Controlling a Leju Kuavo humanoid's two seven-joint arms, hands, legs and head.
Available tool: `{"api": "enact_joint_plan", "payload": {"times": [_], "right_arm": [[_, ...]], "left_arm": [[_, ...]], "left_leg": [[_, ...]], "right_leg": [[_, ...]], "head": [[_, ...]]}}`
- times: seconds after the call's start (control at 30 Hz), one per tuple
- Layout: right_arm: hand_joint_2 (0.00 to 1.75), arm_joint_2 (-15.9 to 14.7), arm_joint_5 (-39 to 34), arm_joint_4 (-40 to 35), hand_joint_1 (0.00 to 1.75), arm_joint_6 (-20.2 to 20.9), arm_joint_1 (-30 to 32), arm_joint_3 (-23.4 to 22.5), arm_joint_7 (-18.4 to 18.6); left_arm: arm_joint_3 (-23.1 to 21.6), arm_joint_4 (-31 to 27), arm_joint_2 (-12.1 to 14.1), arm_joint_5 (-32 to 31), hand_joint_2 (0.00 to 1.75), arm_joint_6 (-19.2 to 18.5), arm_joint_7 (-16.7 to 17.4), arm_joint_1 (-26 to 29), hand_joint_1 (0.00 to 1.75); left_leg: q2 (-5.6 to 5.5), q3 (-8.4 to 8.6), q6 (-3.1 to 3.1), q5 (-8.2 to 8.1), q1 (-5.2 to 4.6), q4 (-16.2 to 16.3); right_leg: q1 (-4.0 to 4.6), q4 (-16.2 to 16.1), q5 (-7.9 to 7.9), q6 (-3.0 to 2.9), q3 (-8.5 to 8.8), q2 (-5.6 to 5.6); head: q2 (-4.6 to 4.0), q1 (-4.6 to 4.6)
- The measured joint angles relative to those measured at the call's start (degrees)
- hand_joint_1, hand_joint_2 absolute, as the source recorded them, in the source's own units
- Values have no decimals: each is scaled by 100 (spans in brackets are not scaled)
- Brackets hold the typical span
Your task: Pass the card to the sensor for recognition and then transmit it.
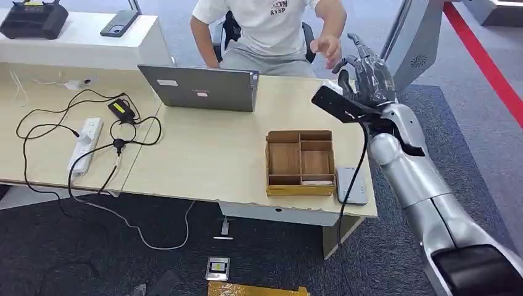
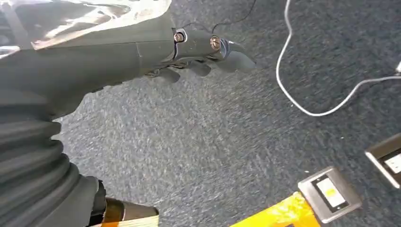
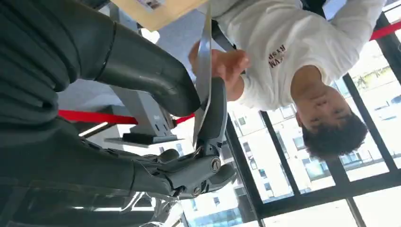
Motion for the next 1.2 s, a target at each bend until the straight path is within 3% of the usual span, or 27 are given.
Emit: {"api": "enact_joint_plan", "payload": {"times": [0.17, 0.2, 0.5, 0.8, 0.83, 0.87, 0.9, 1.07, 1.2], "right_arm": [[175, 375, 216, 936, 175, 9, -704, 76, 28], [175, 443, 253, 1044, 175, 13, -774, 87, 48], [175, 997, 627, 1871, 175, 221, -1118, 282, 477], [175, 1316, 855, 2297, 175, 324, -1123, 501, 842], [175, 1339, 863, 2336, 166, 324, -1124, 514, 861], [175, 1357, 868, 2368, 65, 319, -1125, 527, 876], [175, 1377, 868, 2393, 0, 317, -1125, 538, 903], [175, 1416, 911, 2513, 0, 253, -1124, 586, 927], [175, 1423, 927, 2609, 0, -57, -1127, 619, 828]], "left_arm": [[-92, -2, 0, -109, 175, -2, 22, -94, 0], [-103, -2, 0, -114, 0, -2, 28, -104, 0], [-175, -2, 9, -144, 0, -50, 127, -141, 0], [-181, -2, 33, -54, 0, -15, 183, -95, 0], [-181, -2, 33, -39, 0, -2, 168, -79, 0], [-181, -2, 35, -16, 0, 15, 155, -60, 0], [-181, -2, 35, 4, 0, 22, 140, -44, 0], [-179, -2, 37, 44, 0, 52, 111, 8, 0], [-179, -2, 37, 33, 0, 57, 109, 44, 0]], "left_leg": [[1, 0, -1, 1, 0, 0], [1, -1, -1, 1, 0, 0], [0, -1, -1, 0, 0, 0], [1, 0, -1, 0, 0, 0], [2, -1, -1, 0, 0, 1], [2, 0, -1, 0, 0, 1], [2, 0, -1, 0, 0, 1], [1, -1, -1, 0, 0, 0], [2, 1, -1, 0, -1, 1]], "right_leg": [[0, 2, 2, 0, -3, 0], [0, 2, 1, 0, -3, 0], [0, 1, 0, 0, -5, 0], [0, 1, 1, 0, -4, 0], [0, 1, 1, 0, -5, 0], [0, 1, 1, -1, -5, 0], [0, 1, 1, -1, -5, 0], [0, 0, 0, -1, -5, 0], [0, 0, 1, -1, -6, 0]], "head": [[0, 0], [0, -4], [0, -4], [0, -4], [0, -2], [0, -4], [0, -2], [0, -4], [0, -2]]}}
